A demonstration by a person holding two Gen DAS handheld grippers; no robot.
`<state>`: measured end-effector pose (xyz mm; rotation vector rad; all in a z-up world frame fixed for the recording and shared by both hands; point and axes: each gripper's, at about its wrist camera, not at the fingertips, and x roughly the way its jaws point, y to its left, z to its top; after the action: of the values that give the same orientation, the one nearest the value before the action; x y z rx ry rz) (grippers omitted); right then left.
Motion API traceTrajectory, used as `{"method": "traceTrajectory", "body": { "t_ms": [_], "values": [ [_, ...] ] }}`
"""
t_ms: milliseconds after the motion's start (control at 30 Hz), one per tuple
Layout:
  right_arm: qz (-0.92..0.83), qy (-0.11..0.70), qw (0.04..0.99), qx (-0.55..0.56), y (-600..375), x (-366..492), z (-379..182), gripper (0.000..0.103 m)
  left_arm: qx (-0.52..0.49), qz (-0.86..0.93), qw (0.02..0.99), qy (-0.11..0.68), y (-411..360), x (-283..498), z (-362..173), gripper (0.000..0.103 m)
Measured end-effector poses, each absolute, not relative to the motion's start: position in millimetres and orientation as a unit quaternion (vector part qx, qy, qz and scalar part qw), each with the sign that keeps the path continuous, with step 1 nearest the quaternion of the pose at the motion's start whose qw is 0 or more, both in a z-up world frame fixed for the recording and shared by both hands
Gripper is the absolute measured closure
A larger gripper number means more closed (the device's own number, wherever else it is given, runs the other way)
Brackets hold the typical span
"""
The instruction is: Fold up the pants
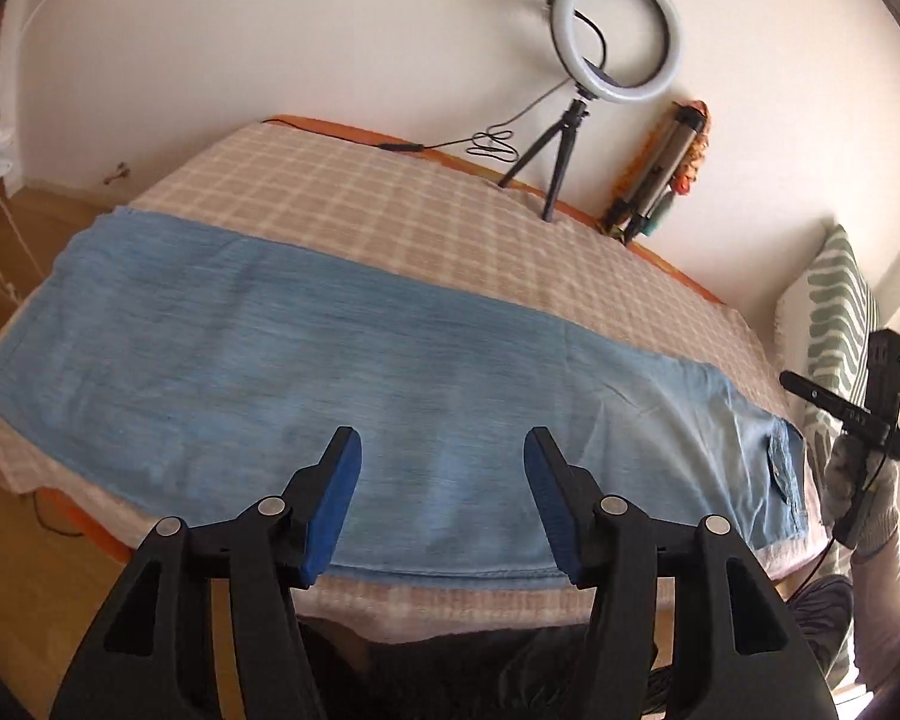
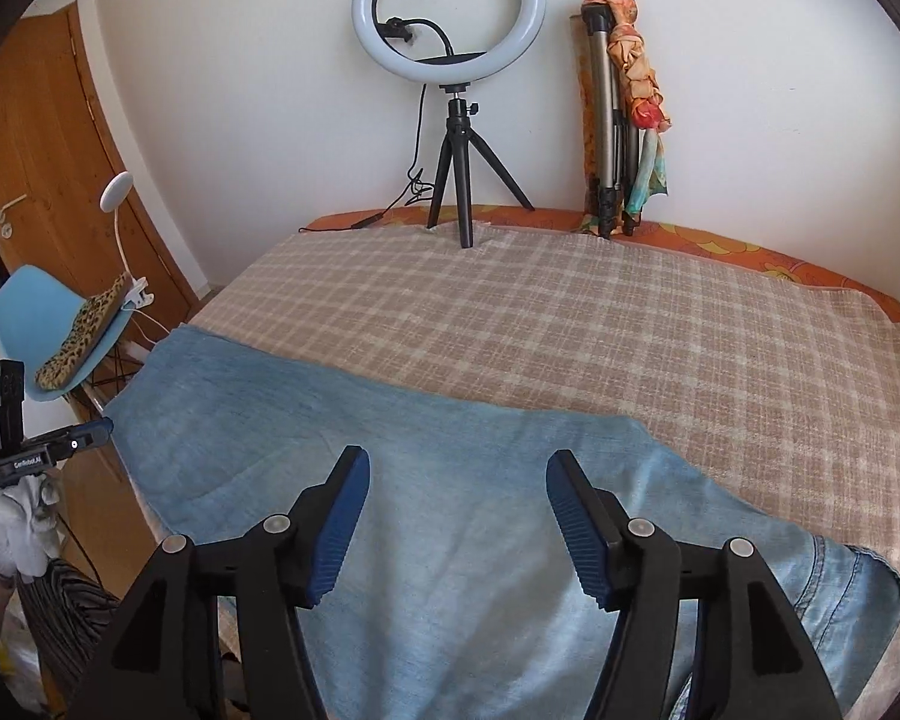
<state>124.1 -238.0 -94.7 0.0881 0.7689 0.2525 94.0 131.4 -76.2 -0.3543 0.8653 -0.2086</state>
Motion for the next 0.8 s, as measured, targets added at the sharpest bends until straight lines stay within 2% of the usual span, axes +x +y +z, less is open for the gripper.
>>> {"method": "traceTrajectory", "body": {
  "t_ms": [267, 467, 633, 800],
  "values": [
    [0.154, 0.383, 0.91, 0.033, -180, 129, -107, 0.039, -0.358, 0.05, 0.848, 0.387, 286, 81, -116, 0.046],
    [0.18, 0.389, 0.903, 0.019, -141, 133, -109, 0.039, -0.501, 0.1, 0.782, 0.358, 361, 71, -165, 0.046],
    [0.197, 0.39, 0.9, 0.008, -116, 134, -107, 0.039, -0.539, 0.114, 0.761, 0.342, 384, 75, -187, 0.046],
    [0.203, 0.392, 0.897, 0.01, -105, 136, -104, 0.039, -0.53, 0.128, 0.768, 0.336, 396, 80, -194, 0.046]
  ]
}}
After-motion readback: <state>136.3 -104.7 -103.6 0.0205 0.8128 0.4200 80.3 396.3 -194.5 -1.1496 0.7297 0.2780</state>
